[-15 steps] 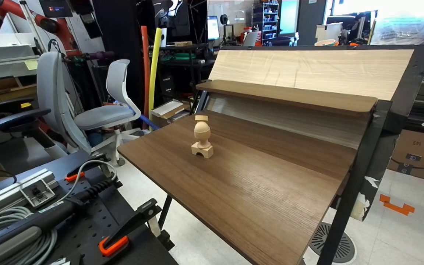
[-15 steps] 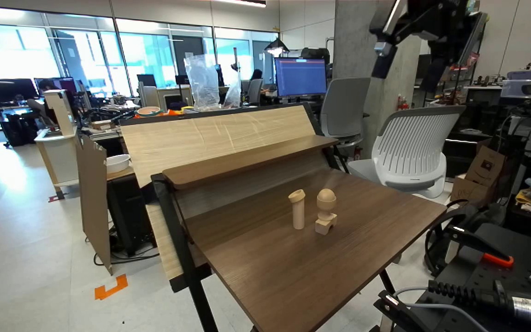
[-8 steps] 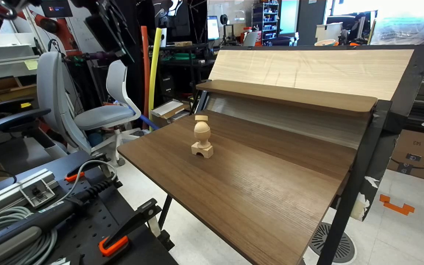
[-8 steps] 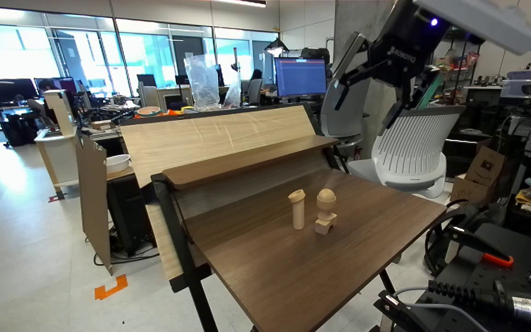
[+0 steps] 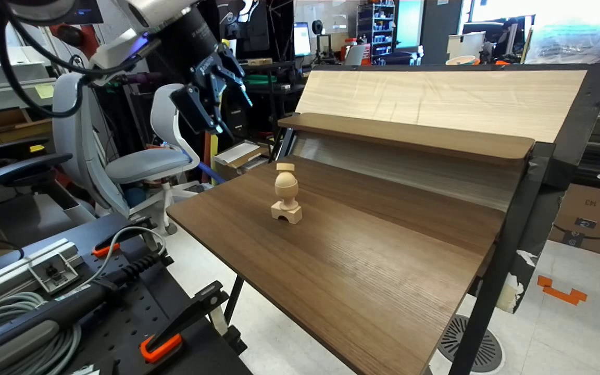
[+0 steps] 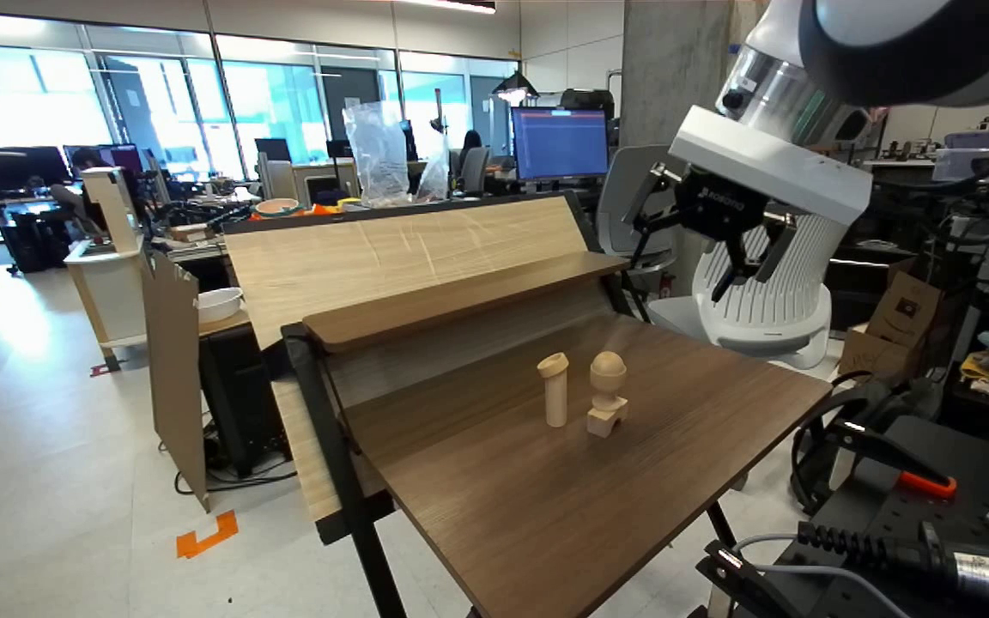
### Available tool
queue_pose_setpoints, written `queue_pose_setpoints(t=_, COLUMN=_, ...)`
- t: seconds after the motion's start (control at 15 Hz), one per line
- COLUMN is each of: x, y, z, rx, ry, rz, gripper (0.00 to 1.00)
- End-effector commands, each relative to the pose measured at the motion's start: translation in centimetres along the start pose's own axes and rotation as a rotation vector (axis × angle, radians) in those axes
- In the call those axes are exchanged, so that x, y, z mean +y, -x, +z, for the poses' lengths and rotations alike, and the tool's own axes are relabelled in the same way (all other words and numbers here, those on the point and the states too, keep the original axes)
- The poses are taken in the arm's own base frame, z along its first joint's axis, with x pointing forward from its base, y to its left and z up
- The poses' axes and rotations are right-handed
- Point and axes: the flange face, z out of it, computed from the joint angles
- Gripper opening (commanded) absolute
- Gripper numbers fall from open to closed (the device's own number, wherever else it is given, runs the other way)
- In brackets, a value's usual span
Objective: Remove the wooden egg holder from the square block
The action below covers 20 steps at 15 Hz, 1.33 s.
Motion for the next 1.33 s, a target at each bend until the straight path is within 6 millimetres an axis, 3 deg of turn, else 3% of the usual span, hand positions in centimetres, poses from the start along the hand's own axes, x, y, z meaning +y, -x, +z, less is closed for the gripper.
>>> queue_pose_setpoints(t=0.0, x=0.9, y=-3.2, z=-0.2, rx=0.05, ry=0.038, rz=0.174, gripper=1.0)
queue_pose_setpoints(t=0.27, x=0.2, y=-4.8, z=-1.0, rx=0.087, ry=0.127, rz=0.37, gripper=1.0)
queue_pose_setpoints(t=0.67, x=-4.6, y=-1.5, z=1.5, rx=0.059, ry=0.247, rz=0.588, gripper=1.0)
queue_pose_setpoints(t=0.87, x=-6.8, y=-0.2, z=3.8, rx=0.062, ry=0.279, rz=0.67, gripper=1.0)
queue_pose_setpoints(t=1.27, x=-9.5, y=0.0, z=10.0, rx=0.03, ry=0.348, rz=0.81, gripper=1.0)
